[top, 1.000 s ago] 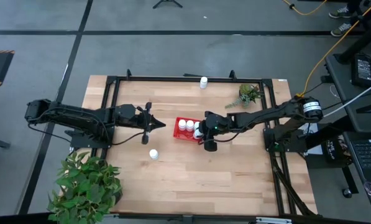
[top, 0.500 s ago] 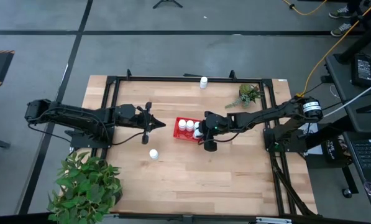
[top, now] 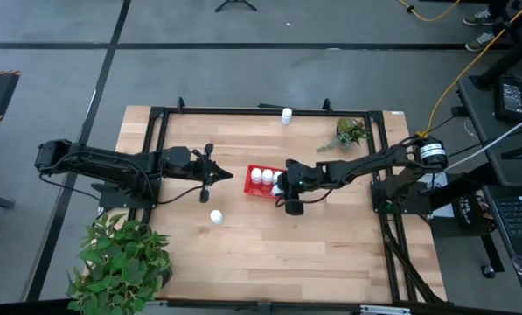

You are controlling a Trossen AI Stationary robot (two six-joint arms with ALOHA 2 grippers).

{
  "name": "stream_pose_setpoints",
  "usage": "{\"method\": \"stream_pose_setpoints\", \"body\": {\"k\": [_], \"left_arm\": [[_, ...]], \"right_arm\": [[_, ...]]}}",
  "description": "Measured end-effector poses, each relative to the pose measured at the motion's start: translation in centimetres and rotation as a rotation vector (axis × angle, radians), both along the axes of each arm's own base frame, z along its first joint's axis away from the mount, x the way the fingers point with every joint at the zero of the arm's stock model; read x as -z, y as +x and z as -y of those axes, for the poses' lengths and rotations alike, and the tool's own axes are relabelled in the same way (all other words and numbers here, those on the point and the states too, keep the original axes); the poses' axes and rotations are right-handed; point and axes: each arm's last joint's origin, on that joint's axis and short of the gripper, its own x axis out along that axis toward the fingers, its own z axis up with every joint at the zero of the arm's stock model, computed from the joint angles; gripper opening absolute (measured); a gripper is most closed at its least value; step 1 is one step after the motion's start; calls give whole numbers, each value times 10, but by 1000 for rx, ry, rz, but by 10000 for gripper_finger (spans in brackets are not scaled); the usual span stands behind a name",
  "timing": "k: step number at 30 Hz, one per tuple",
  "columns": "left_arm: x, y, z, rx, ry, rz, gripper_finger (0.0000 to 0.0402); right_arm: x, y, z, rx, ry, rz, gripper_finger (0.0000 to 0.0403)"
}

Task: Pick and place pill bottles into a basket
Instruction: Put the white pill bottle into the red basket

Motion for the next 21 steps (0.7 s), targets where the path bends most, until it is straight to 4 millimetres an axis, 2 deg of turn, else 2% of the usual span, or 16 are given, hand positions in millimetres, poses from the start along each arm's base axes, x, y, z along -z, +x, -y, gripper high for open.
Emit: {"method": "stream_pose_setpoints", "body": {"k": [8,16,21], "left_arm": [[0,0,0,0,1,0,6],[0,0,0,0,0,0,4],[0,0,0,0,0,0,6]], "right_arm": [[0,0,0,1,0,-2,158],[0,0,0,3,2,-2,191],[0,0,0,22,20,-1,196]]}}
